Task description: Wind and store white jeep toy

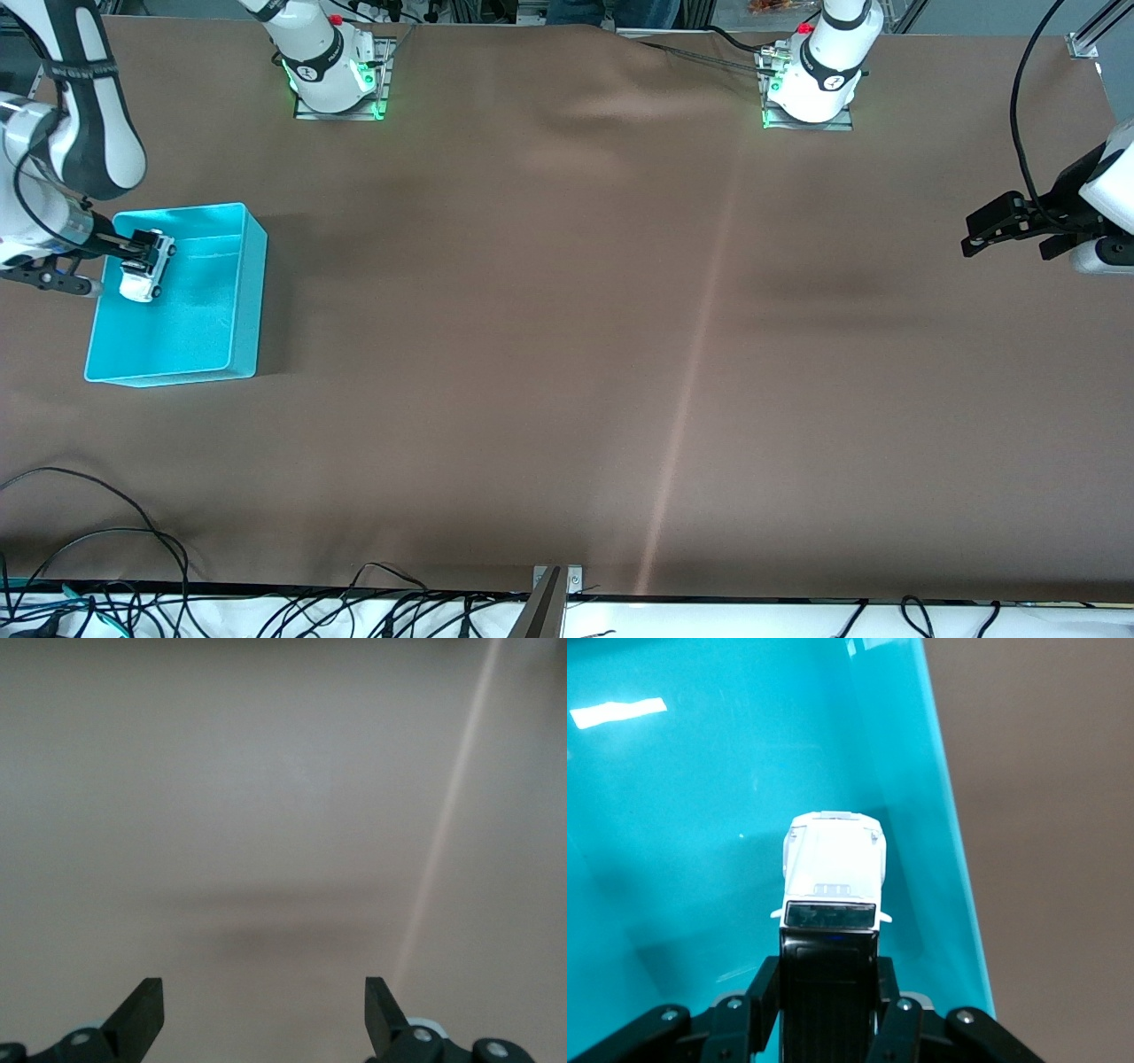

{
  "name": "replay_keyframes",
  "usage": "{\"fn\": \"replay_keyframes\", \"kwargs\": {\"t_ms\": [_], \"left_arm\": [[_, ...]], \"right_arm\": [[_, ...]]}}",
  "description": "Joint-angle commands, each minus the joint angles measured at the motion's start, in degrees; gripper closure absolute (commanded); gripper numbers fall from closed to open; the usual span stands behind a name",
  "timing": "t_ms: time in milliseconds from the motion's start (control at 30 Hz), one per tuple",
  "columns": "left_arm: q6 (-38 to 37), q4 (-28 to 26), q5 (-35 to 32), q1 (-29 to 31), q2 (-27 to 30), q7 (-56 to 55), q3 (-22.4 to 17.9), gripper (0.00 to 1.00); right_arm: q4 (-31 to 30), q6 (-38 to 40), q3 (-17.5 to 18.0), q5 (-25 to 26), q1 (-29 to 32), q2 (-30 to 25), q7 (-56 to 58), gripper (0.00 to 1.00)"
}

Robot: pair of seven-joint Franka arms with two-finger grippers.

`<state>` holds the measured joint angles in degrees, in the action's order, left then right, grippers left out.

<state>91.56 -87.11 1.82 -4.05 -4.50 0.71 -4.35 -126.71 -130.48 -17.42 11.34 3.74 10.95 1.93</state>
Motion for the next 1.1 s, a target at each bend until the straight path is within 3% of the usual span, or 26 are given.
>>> {"fn": "replay_keyframes", "kwargs": {"t_ms": [0, 867, 967, 1067], "left_arm": [[-1.12, 1.41, -1.56, -0.43, -0.68, 1.05, -0.13, 0.0], [-1.12, 1.41, -1.56, -0.43, -0.68, 1.05, -0.13, 0.0], [-1.12, 1.41, -1.56, -0.43, -0.59, 1.05, -0.13, 0.0], [-1.12, 1.41, -1.56, -0.43, -0.68, 1.05, -0.13, 0.0]], "right_arm": [[-0.73, -0.39, 0.11, 0.53, -0.13, 0.29, 0.01, 1.0], [-1.97, -7.24, 0.28, -2.55, -0.04, 7.59, -3.24, 0.99], [-1.97, -7.77, 0.37, -4.22, -0.04, 8.12, -3.16, 0.87], [-1.97, -7.77, 0.37, -4.84, -0.04, 8.29, -3.16, 0.6]]}}
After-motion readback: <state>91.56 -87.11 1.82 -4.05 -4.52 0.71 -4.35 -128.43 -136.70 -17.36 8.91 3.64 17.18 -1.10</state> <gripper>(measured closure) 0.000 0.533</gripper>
